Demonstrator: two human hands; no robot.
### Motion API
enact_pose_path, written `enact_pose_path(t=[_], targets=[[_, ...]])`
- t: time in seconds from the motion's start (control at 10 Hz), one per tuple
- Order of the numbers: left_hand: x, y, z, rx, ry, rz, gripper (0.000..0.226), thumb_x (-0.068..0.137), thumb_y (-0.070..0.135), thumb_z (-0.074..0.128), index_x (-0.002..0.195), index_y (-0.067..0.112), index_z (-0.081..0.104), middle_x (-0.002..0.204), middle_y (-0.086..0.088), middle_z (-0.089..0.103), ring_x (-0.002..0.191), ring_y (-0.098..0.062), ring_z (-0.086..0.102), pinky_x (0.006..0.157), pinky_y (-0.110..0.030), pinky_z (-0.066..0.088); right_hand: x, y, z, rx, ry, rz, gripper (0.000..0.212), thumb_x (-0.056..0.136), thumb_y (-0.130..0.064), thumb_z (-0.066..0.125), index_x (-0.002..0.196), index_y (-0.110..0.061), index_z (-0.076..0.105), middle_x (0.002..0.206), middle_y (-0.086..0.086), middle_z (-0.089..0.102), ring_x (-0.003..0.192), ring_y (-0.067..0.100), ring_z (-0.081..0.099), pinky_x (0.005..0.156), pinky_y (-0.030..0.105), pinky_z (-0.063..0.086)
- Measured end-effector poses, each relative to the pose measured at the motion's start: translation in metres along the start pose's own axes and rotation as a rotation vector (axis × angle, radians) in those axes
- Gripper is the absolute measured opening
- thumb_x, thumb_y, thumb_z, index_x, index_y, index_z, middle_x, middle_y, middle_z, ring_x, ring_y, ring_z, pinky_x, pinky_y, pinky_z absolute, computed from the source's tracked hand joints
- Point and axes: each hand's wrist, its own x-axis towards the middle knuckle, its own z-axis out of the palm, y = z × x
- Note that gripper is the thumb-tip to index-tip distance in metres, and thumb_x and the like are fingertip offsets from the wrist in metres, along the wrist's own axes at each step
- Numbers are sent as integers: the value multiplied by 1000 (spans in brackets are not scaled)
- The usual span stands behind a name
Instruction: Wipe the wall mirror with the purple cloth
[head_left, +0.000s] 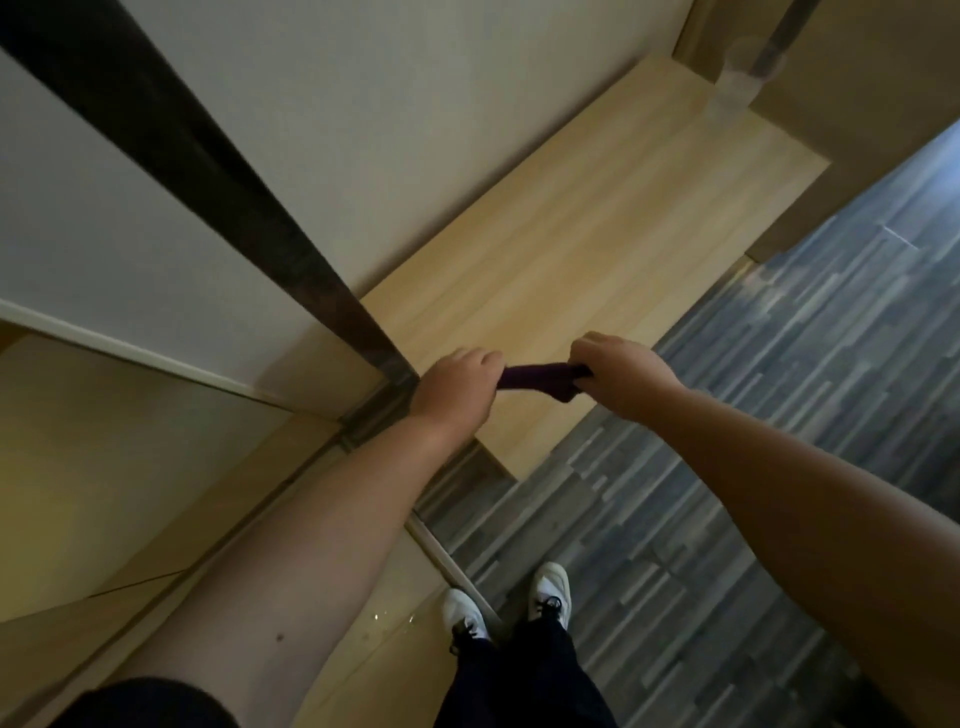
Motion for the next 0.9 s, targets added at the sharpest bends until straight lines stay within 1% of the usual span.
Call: enact_pose_path(t=[0.1, 0.2, 0.3, 0.4, 0.5, 0.6, 0.7, 0.8, 0.9], targets=[[26, -12, 24, 59, 192, -2, 19, 89, 8, 61, 107, 7, 64, 99, -10, 68, 88, -27, 64, 72, -36, 54, 28, 17, 17, -123, 282, -73, 19, 91, -16, 64, 109, -14, 55, 105, 1, 59, 90, 17, 58, 88, 34, 52], [29, -18, 66, 94, 254, -3, 28, 80, 4, 69, 108, 4, 66, 109, -15, 69, 97, -32, 66, 80, -41, 58, 39, 28, 61, -289, 348, -133, 33, 80, -8, 73, 109, -13, 56, 115, 7, 61, 106, 25, 59, 102, 42, 46], [6, -15, 113, 103, -72, -29, 51, 96, 13, 58, 144, 8, 44, 151, -16, 42, 138, -33, 40, 113, -47, 36, 31, 34, 119, -312, 129, -167, 40, 87, -23, 69, 123, -15, 54, 132, 6, 56, 123, 24, 51, 112, 40, 34], [-21, -10, 140, 140, -394, -108, 77, 103, 58, 23, 154, 12, -12, 161, -9, -19, 150, -30, -13, 122, -52, 2, 11, 41, 162, -265, -2, -68, 67, 100, -56, 30, 154, -17, 25, 163, 7, 14, 152, 26, 9, 122, 46, 4], [-26, -4, 147, 206, -406, -129, 87, 96, 70, 14, 145, 12, -27, 153, -10, -35, 146, -30, -26, 120, -56, -3, 2, 41, 178, -341, -64, -15, 84, 92, -71, 4, 155, -16, -5, 161, 9, -14, 148, 26, -16, 119, 51, -10], [-23, -5, 142, 218, -410, -119, 86, 97, 69, 15, 146, 12, -27, 155, -10, -33, 146, -30, -27, 119, -56, -6, 4, 37, 174, -346, -107, -10, 89, 84, -74, -6, 150, -16, -19, 157, 10, -26, 145, 27, -25, 117, 51, -15], [-24, -6, 131, 213, -423, -116, 85, 99, 66, 19, 153, 12, -18, 159, -10, -27, 146, -30, -26, 119, -57, -5, 2, 33, 162, -348, -133, -14, 90, 81, -72, -12, 151, -16, -17, 158, 9, -25, 145, 24, -26, 118, 52, -14], [-29, -8, 112, 162, -367, -163, 80, 102, 59, 22, 155, 10, -11, 161, -11, -21, 148, -29, -23, 120, -55, -2, -3, 26, 143, -288, -119, -8, 78, 95, -66, 4, 156, -17, -7, 162, 7, -17, 148, 22, -19, 120, 50, -11], [-42, -7, 96, 94, -340, -182, 71, 105, 49, 28, 157, 10, -1, 164, -11, -8, 150, -27, -13, 122, -51, 2, -13, 11, 120, -143, -64, -49, 65, 104, -53, 23, 157, -19, 10, 165, 4, 4, 152, 20, 0, 124, 45, 1]])
